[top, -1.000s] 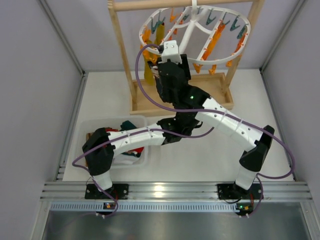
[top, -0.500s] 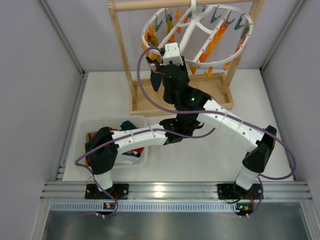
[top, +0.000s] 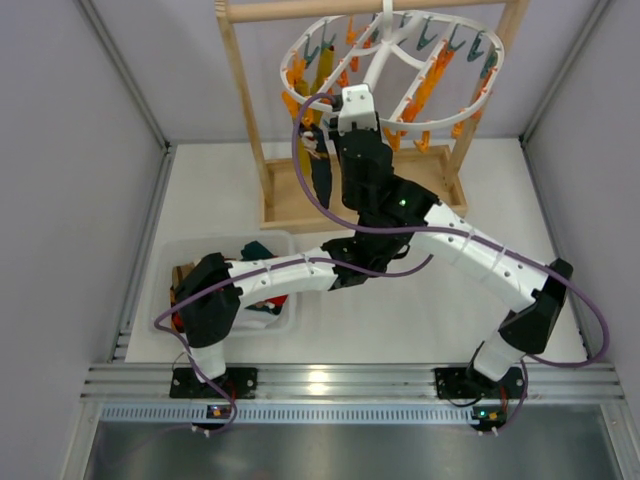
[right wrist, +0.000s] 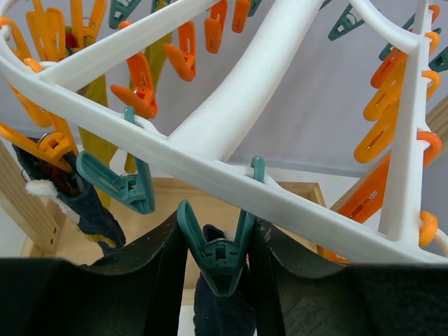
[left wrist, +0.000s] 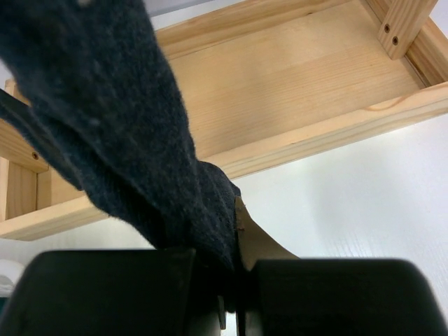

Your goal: Remove the socks clipped to the hanger

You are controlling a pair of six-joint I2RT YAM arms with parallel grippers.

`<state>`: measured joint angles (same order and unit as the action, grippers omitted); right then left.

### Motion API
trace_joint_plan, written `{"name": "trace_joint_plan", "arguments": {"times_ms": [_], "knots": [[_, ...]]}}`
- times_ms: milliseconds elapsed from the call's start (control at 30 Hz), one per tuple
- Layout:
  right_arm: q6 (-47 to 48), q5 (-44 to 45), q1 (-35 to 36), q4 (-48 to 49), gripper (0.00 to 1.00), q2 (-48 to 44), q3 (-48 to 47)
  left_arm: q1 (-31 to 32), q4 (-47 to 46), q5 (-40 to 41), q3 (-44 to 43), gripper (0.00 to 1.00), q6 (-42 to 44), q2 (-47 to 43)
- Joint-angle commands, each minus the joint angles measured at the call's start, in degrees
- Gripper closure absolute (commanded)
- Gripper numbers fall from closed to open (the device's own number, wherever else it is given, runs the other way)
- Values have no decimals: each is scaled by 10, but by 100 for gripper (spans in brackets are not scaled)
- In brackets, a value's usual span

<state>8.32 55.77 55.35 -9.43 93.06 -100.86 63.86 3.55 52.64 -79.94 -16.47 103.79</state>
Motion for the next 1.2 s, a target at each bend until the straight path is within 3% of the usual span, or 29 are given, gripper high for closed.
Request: {"name": "trace_joint_plan", "arguments": {"times_ms": [0,33,133,367,567,867,1167], "knots": [[-2,-9,-13,10,65,-14,-11,0,-12,-5,-13,100,-8,-5],[-2,-8,-13,6,64,-10,-14,0,-12,-5,-13,100,-8,-5],[-4,-18,-14,-4,74,-9,-19,0,-11,-5,-14,100,-5,-5],[-23,-52,-17,-23,73,-29,-6,-22,34,-27,40,100,-76,-38],[-37,-150,-38,-23,73,-88,51,-90,60,-47,208,100,-133,-204],[-68,-289,-89,-25,73,-176,145,-185,204,-36,283,100,-198,-406],[-77,-364,-154,-47,73,-250,189,-280,276,-52,393,100,-281,-527]]}}
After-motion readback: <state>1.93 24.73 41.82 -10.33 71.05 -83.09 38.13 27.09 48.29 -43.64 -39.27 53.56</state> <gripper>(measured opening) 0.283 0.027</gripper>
